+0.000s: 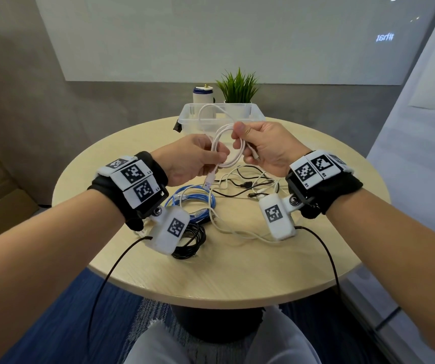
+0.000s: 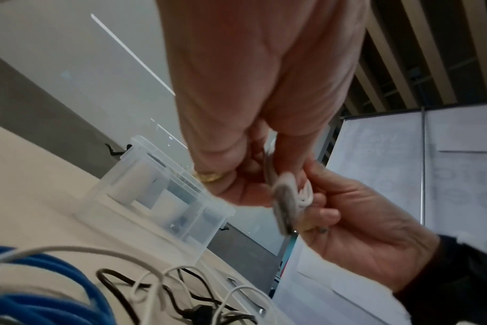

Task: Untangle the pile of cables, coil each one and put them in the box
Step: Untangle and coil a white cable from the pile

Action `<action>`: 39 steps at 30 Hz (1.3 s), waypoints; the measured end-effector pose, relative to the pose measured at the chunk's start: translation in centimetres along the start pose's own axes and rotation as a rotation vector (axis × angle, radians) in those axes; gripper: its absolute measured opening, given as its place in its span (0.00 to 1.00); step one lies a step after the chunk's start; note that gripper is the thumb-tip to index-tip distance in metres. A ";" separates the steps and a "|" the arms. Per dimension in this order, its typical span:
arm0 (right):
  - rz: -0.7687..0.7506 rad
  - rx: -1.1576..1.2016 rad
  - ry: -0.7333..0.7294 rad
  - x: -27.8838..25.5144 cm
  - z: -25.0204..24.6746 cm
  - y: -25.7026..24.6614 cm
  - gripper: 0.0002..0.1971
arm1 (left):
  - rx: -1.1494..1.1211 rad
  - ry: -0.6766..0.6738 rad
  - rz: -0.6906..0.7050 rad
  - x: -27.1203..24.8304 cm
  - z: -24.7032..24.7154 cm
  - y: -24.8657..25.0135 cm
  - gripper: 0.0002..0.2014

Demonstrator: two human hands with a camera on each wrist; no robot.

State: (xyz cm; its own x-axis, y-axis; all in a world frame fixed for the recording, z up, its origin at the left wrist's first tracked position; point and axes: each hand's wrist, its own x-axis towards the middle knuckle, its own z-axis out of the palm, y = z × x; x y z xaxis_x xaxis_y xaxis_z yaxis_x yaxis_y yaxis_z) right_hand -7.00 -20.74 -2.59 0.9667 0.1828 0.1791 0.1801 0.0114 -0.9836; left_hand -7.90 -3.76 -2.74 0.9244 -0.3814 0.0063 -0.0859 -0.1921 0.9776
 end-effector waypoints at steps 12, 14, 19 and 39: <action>-0.067 0.013 0.141 0.5 -0.4 0.2 0.07 | 0.150 0.062 -0.166 0.0 -0.1 -0.2 0.16; -0.078 0.032 0.153 0.6 -0.6 0.1 0.06 | 0.297 -0.036 -0.179 -0.3 -0.2 -0.4 0.11; -0.116 -0.070 0.215 0.8 -0.9 -0.1 0.07 | 0.286 0.038 -0.145 0.1 -0.7 -0.3 0.09; 0.015 0.178 0.041 0.2 0.2 -0.2 0.07 | -0.547 0.238 -0.018 1.2 -0.2 0.4 0.12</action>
State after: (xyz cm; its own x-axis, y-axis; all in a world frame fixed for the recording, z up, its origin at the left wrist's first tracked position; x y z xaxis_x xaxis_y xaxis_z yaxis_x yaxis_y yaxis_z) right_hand -6.86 -20.46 -2.38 0.9762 0.1442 0.1620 0.1346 0.1832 -0.9738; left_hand -6.79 -4.15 -2.27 0.9873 -0.1568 -0.0256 0.0755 0.3209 0.9441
